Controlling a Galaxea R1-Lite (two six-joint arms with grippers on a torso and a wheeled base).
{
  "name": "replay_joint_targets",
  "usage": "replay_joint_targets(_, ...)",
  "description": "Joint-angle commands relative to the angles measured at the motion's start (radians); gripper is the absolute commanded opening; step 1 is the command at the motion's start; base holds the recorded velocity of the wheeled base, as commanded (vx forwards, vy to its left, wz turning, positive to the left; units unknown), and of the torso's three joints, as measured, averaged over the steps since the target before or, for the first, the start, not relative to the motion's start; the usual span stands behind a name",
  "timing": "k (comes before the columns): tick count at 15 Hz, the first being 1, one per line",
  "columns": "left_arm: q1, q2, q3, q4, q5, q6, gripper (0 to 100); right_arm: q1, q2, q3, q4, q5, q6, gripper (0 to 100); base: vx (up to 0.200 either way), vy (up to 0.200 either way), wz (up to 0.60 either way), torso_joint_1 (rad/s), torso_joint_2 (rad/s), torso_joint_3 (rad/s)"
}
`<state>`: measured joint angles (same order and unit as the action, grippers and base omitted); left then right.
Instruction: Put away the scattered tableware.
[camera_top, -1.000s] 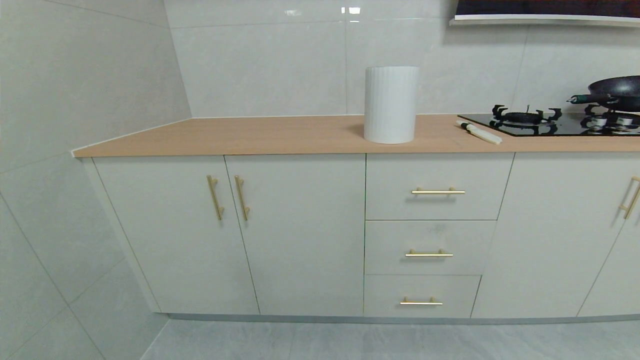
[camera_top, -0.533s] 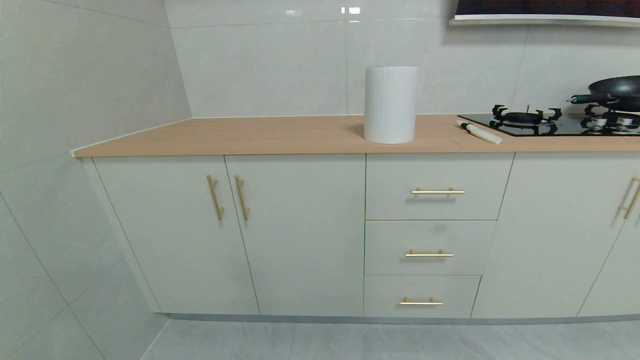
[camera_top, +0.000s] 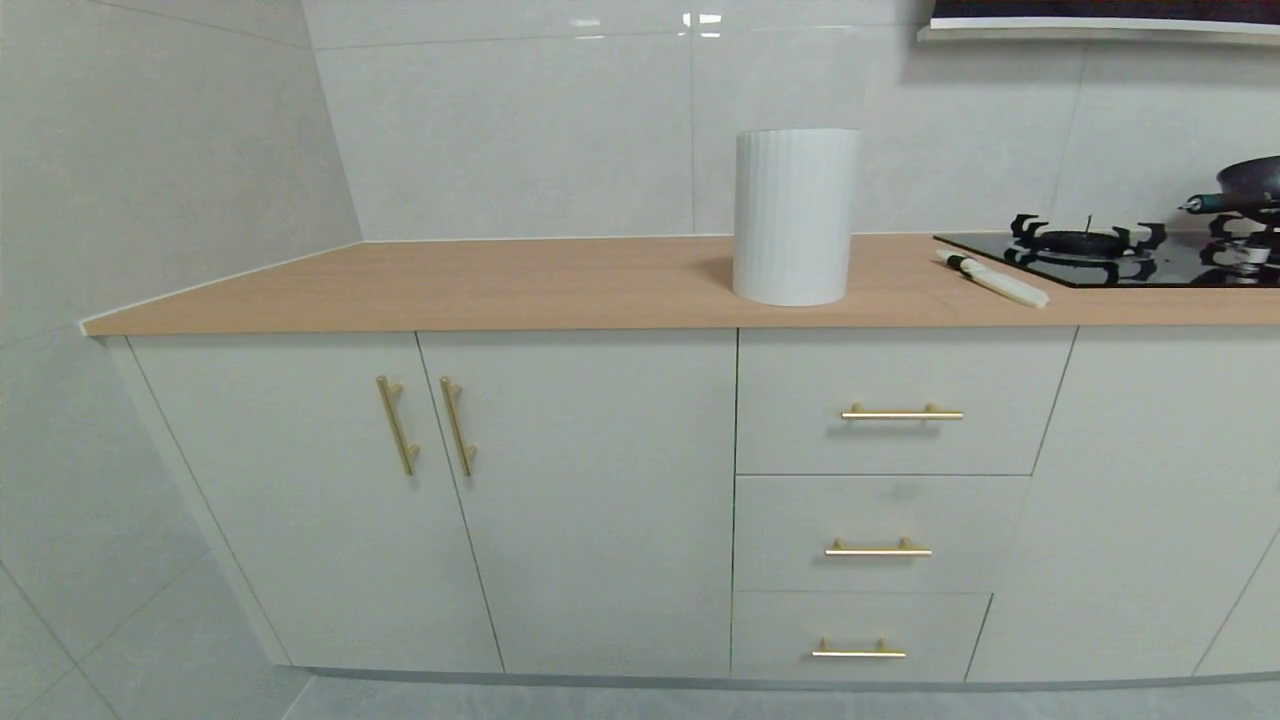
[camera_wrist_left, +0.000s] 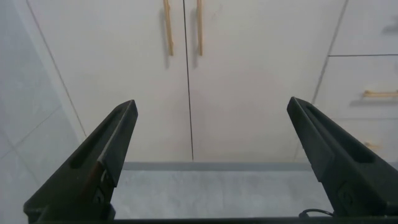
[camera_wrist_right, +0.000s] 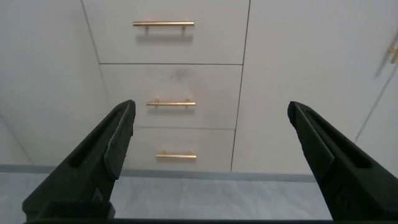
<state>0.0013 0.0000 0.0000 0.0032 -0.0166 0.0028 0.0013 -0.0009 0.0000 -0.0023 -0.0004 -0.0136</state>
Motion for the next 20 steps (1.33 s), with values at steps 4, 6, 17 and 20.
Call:
replay_joint_targets(4,0.000,0.000,0.000,0.000,0.000,-0.001,100,0.000,0.002,0.000,-0.001,0.000,0.000,100,0.200,0.000,0.00,0.006,0.00,0.001)
replay_joint_targets(6,0.000,0.000,0.000,0.000,0.001,-0.001,100,0.000,0.002,0.000,-0.001,0.000,0.000,100,0.200,0.000,0.00,0.002,0.00,0.005)
replay_joint_targets(17,0.000,0.000,0.000,0.000,0.001,0.000,100,0.000,0.002,0.000,-0.001,0.003,-0.008,100,0.073,0.000,0.00,0.001,0.00,0.001)
replay_joint_targets(20,0.000,0.000,0.000,0.000,0.000,0.000,100,0.000,0.002,0.000,0.001,0.005,-0.011,100,0.000,0.000,-0.40,0.000,0.00,0.002)
